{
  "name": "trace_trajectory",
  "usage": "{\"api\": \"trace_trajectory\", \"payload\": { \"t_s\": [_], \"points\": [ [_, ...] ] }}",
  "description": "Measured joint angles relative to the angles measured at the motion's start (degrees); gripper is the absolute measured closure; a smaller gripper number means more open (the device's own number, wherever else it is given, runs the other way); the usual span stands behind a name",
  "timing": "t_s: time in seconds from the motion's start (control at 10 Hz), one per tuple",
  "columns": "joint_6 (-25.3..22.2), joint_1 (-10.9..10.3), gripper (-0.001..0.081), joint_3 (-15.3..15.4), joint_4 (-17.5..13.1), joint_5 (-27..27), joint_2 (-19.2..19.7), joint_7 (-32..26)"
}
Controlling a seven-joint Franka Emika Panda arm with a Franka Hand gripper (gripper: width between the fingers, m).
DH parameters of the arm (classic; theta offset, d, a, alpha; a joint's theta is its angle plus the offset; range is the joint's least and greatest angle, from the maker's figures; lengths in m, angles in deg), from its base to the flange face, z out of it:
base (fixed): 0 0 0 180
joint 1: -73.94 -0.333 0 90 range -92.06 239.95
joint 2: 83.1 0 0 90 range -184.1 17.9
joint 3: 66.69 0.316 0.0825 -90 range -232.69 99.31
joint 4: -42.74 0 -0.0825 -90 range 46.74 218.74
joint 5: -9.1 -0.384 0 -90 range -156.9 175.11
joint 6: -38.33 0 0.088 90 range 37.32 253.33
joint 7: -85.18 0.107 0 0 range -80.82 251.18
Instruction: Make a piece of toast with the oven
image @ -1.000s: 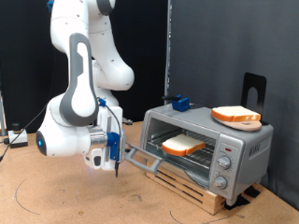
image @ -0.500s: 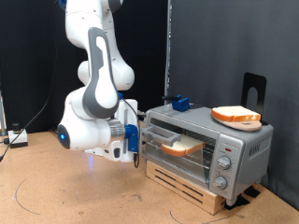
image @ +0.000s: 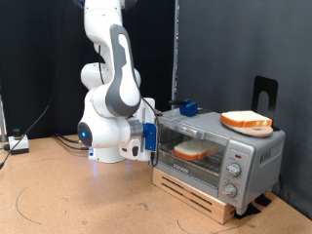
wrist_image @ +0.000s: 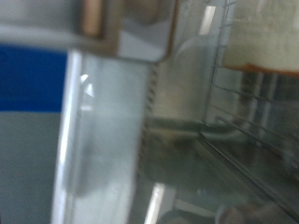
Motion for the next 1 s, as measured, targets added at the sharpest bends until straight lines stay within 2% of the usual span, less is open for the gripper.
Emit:
{"api": "trace_trajectory", "payload": {
  "t_s": [0.4, 0.7, 0.9, 1.0],
  "points": [
    [4.1, 2.9, -0.0001, -3.8, -3.1, 6.8, 0.2, 5.8],
    [7.2, 4.7, -0.0001, -6.3, -5.3, 8.6, 1.5, 9.9],
    [5.7, 4.7, -0.0001, -6.2, -5.9, 8.6, 1.9, 8.7],
    [4.1, 4.7, -0.0001, -6.3, -7.9, 8.5, 3.4, 8.1]
  ]
}}
